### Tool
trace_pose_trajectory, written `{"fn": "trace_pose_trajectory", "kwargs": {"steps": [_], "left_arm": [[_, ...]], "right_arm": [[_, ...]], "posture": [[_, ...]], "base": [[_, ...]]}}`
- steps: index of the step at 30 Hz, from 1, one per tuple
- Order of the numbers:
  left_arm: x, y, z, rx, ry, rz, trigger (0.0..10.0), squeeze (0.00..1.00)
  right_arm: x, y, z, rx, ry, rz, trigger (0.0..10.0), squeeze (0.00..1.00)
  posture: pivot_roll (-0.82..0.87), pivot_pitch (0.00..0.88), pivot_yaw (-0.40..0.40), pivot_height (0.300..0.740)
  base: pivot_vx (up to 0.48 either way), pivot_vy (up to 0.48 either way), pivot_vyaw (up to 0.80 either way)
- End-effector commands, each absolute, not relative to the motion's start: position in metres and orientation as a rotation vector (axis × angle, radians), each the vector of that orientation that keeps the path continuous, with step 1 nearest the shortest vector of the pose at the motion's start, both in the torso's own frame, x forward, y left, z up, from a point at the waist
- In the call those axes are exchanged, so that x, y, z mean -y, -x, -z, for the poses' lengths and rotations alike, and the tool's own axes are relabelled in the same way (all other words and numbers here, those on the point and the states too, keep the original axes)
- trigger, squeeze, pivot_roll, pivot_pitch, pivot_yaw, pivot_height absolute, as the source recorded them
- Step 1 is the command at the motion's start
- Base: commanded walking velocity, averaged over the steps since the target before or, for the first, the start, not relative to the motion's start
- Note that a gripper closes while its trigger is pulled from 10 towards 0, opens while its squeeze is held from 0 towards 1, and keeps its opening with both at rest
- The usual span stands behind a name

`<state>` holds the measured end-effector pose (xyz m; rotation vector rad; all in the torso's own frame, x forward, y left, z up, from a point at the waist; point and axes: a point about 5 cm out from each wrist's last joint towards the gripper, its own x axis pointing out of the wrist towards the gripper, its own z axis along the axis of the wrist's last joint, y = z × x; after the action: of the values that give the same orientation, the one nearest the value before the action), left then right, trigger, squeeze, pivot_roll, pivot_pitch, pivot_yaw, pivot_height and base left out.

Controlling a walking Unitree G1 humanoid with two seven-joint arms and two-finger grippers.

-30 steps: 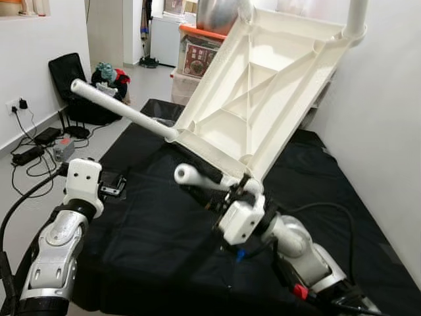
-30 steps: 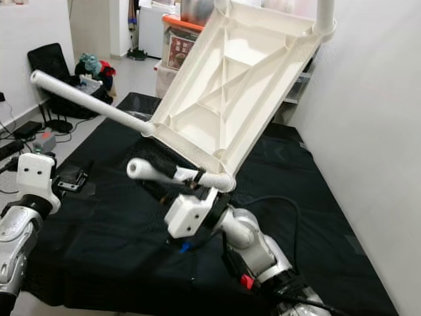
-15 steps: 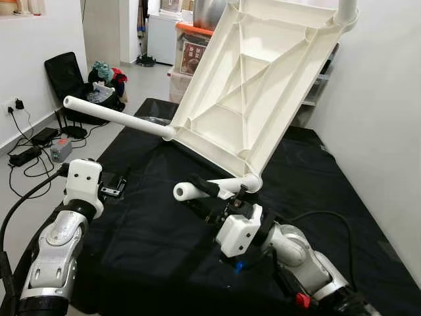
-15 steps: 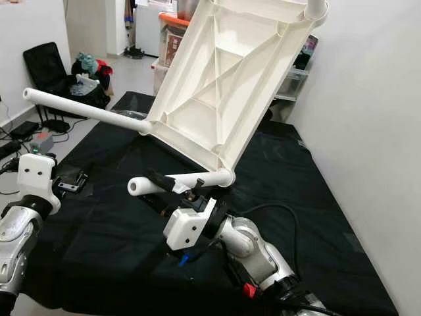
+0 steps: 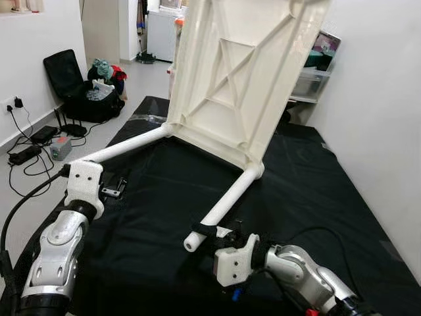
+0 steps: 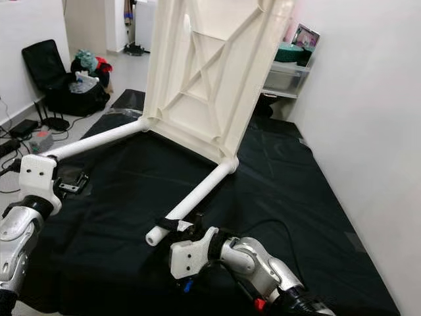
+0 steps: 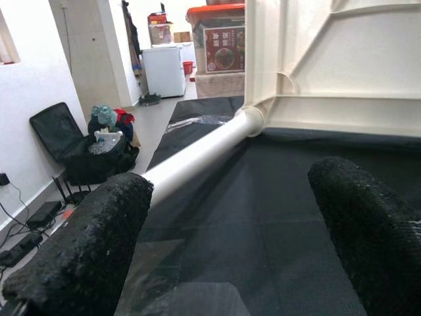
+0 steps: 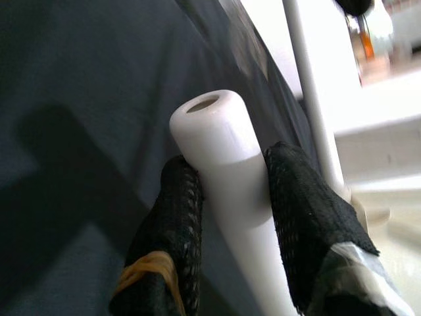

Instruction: Building children table

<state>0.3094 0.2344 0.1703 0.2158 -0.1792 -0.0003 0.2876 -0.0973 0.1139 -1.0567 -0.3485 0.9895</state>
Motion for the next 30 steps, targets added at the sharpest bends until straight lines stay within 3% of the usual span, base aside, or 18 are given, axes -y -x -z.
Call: {"fn": "trace_pose_trajectory", "kwargs": {"steps": [1, 13, 14, 15, 16, 19, 30], "left_arm": [[-0.231, -0.311, -0.169, 0.173, -0.229, 0.015, 10.0, 0.0], [-0.23, -0.31, -0.169, 0.173, -0.235, 0.014, 10.0, 0.0], [-0.23, -0.31, -0.169, 0.173, -0.236, 0.014, 10.0, 0.0], [-0.231, -0.31, -0.169, 0.173, -0.237, 0.014, 10.0, 0.0], [-0.23, -0.31, -0.169, 0.173, -0.237, 0.014, 10.0, 0.0], [-0.23, -0.31, -0.169, 0.172, -0.238, 0.015, 10.0, 0.0], [-0.227, -0.311, -0.167, 0.172, -0.24, 0.024, 10.0, 0.0]], "right_arm": [[0.118, -0.303, -0.121, 0.289, 1.003, -0.832, 10.0, 0.0], [0.119, -0.297, -0.109, 0.232, 1.005, -0.882, 10.0, 0.0], [0.12, -0.297, -0.108, 0.228, 1.006, -0.877, 10.0, 0.44], [0.121, -0.297, -0.108, 0.226, 1.007, -0.873, 10.0, 0.44], [0.122, -0.298, -0.108, 0.224, 1.008, -0.869, 10.0, 0.95], [0.125, -0.297, -0.106, 0.214, 1.007, -0.864, 10.0, 1.0], [0.136, -0.287, -0.096, 0.145, 0.976, -0.939, 10.0, 1.0]], "posture": [[0.12, 0.0, -0.151, 0.74], [0.12, 0.0, -0.15, 0.74], [0.12, 0.0, -0.15, 0.74], [0.12, 0.0, -0.15, 0.74], [0.11, 0.0, -0.15, 0.74], [0.11, 0.0, -0.15, 0.74], [0.11, 0.0, -0.147, 0.74]], "base": [[0.0, 0.0, 0.0], [0.0, 0.0, 0.0], [0.0, 0.0, 0.0], [0.0, 0.0, 0.0], [0.0, 0.0, 0.0], [0.0, 0.0, 0.0], [0.0, 0.0, 0.0]]}}
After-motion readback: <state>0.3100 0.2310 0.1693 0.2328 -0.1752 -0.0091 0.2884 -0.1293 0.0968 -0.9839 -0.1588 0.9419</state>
